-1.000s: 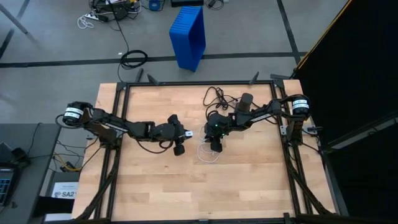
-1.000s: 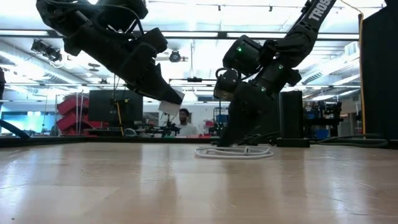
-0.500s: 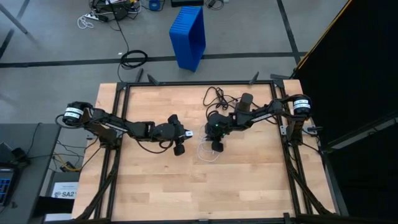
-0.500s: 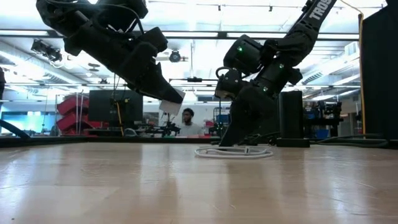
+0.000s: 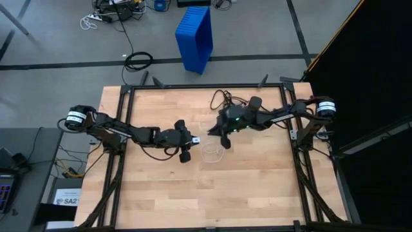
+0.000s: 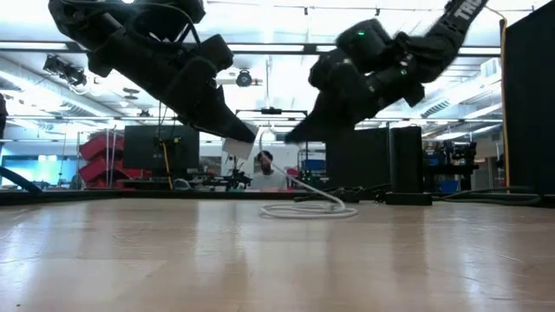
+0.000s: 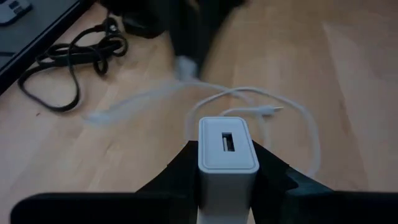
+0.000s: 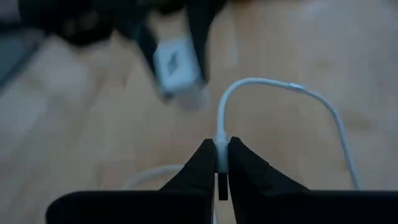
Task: Insert USB
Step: Insert the white charger cable into the white charger adapter
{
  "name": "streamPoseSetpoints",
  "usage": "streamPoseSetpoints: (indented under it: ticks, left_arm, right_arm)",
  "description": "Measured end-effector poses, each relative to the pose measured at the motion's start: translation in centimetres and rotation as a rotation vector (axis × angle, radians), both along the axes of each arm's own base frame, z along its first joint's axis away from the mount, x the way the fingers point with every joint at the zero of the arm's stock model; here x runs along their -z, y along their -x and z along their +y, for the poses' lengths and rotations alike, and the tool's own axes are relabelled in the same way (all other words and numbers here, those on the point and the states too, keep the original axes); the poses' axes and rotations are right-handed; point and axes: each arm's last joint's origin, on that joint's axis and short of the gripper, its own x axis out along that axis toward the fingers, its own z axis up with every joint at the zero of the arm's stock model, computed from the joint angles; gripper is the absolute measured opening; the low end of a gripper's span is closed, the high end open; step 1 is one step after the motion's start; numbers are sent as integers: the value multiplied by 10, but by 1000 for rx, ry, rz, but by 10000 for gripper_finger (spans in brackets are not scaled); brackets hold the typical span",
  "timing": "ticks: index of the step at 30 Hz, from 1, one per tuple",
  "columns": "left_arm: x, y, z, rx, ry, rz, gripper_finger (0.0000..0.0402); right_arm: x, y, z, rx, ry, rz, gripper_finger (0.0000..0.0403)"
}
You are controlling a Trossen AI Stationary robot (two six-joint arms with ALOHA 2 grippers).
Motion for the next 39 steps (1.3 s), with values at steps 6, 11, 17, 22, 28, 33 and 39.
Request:
streamPoseSetpoints:
  ticks: [6,11,17,22,28,33,39]
  left_arm:
    - [-11,-12,-4,102,29,-186,75]
    - [-11,-26,-7,156,34,-364,75]
    - [-2,-41,-2,163,72,-393,75]
    - [-1,-59,-2,147,63,-399,75]
    - [-1,-69,-2,121,35,-404,75]
    - [-4,-70,-1,91,27,-433,75]
    - [-5,-70,0,73,23,-444,75]
  right_arm:
    - [-11,38,5,1,17,-511,1]
    - [-15,47,22,-29,43,-628,1]
    - [-11,33,41,-87,52,-610,0]
    - [-6,27,46,-56,75,-541,0]
    - [-6,27,50,-63,85,-538,0]
    - [-3,26,50,-61,82,-505,0]
    - [-1,26,50,-61,81,-494,0]
